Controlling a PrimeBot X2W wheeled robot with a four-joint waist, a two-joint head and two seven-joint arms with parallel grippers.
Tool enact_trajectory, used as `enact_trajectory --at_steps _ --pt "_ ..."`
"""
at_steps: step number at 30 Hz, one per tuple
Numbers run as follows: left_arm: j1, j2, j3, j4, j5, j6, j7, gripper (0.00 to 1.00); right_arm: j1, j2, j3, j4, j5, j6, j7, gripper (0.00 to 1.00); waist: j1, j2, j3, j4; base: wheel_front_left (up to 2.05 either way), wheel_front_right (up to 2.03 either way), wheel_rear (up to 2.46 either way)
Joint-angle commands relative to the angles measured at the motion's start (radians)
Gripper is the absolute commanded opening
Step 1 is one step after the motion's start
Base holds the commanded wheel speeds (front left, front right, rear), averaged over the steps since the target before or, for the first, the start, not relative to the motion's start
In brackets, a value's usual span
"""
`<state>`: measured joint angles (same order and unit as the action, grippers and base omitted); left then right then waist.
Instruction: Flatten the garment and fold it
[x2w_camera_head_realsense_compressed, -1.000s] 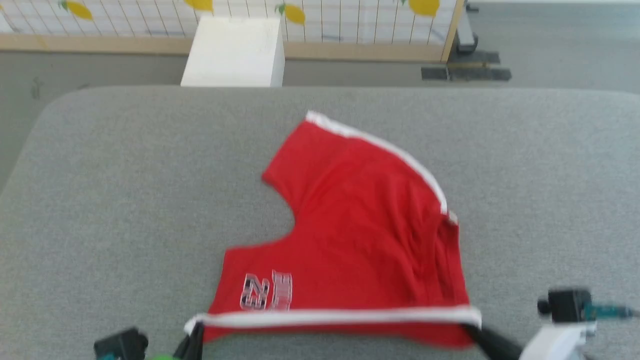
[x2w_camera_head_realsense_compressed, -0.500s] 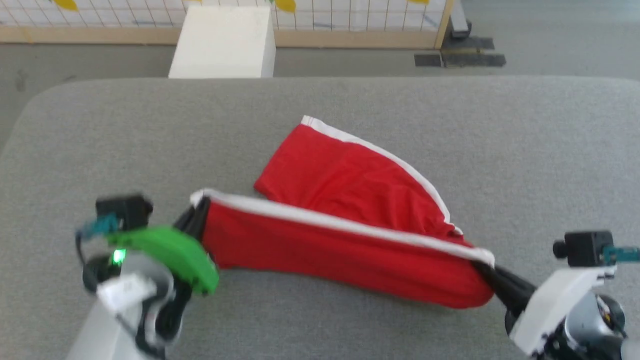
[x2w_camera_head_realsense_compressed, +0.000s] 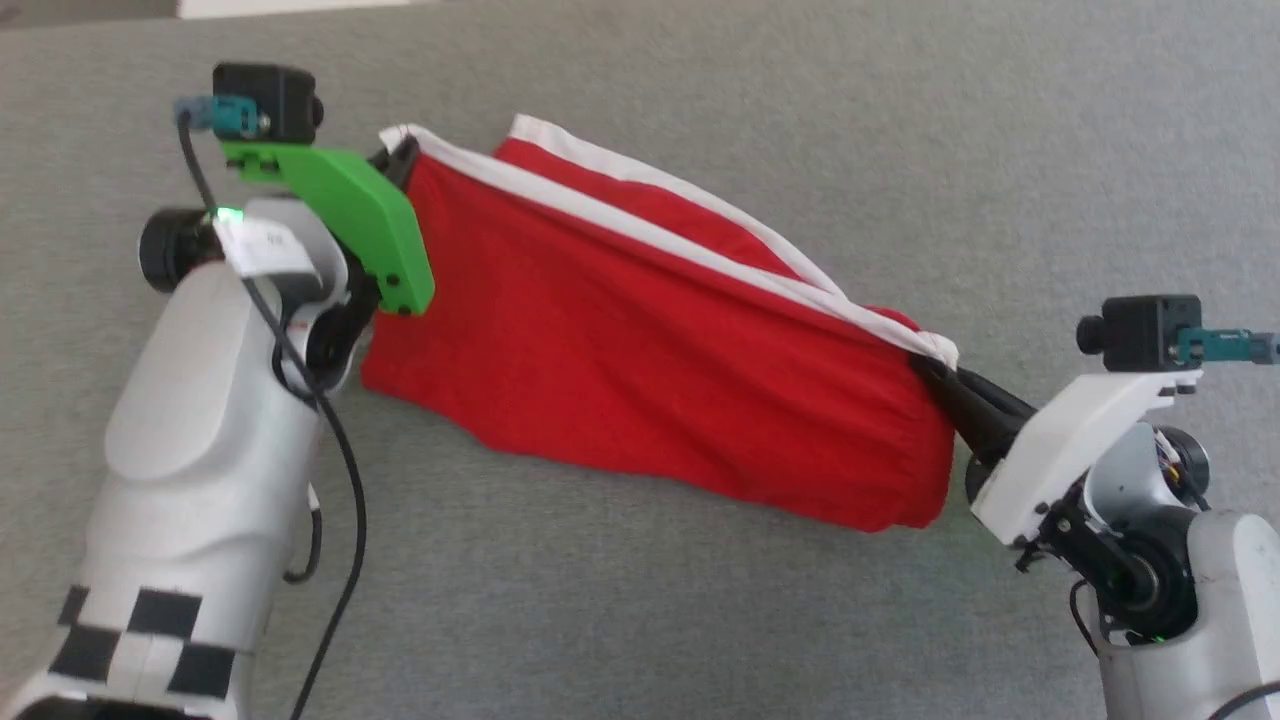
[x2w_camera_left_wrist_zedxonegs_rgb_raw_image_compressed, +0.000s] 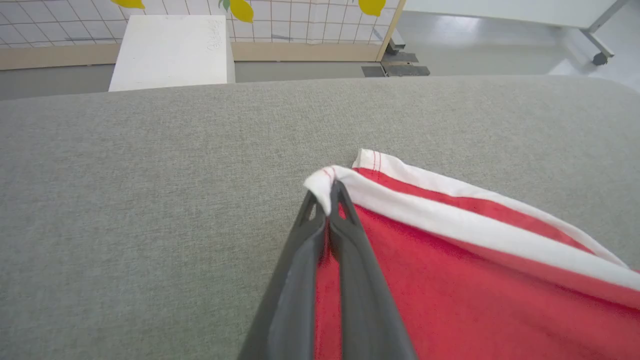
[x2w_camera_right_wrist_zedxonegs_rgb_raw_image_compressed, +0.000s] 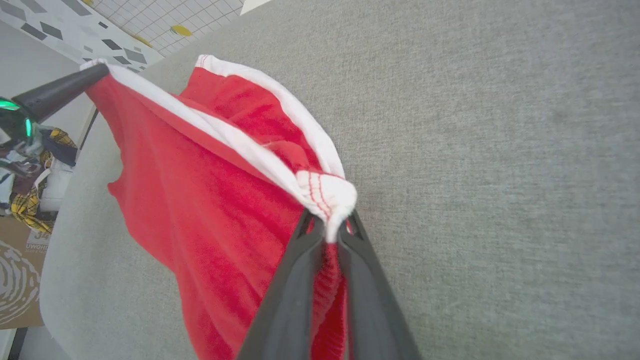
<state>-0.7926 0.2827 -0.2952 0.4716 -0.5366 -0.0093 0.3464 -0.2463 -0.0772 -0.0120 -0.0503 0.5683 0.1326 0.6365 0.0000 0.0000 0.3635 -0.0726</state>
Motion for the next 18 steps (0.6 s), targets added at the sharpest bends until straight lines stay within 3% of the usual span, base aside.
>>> enact_trajectory --at_steps 1,14,15,16,17,18 --pt "-0.040 0.002 -0.001 0.026 0.008 -0.006 -0.004 0.00 -0.018 0.005 0.002 0.010 -0.003 -0.002 -0.014 0.00 0.0000 0.0000 0.094 -0.087 0.00 0.00 0.00" --pt "-0.192 -0.002 -0.032 0.236 0.037 -0.035 -0.047 0.00 -0.066 0.019 0.058 0.087 0.002 -0.002 -0.071 0.00 0.0000 0.0000 0.142 -0.147 0.00 0.00 0.00" --pt "-0.196 -0.003 -0.031 0.250 0.035 -0.033 -0.050 0.00 -0.067 0.020 0.061 0.090 0.001 -0.002 -0.074 0.05 0.0000 0.0000 0.141 -0.148 0.00 0.00 0.00" --pt "-0.199 -0.005 -0.029 0.261 0.033 -0.030 -0.052 0.12 -0.068 0.020 0.064 0.090 0.001 -0.002 -0.078 0.38 0.0000 0.0000 0.141 -0.147 0.00 0.00 0.00" --pt "-0.202 -0.008 -0.027 0.272 0.030 -0.028 -0.058 0.49 -0.067 0.020 0.068 0.088 0.002 -0.002 -0.083 1.00 0.0000 0.0000 0.139 -0.145 0.00 0.00 0.00" --pt "-0.205 -0.010 -0.025 0.280 0.029 -0.027 -0.065 1.00 -0.066 0.021 0.073 0.085 0.004 -0.002 -0.086 1.00 0.0000 0.0000 0.136 -0.142 0.00 0.00 0.00"
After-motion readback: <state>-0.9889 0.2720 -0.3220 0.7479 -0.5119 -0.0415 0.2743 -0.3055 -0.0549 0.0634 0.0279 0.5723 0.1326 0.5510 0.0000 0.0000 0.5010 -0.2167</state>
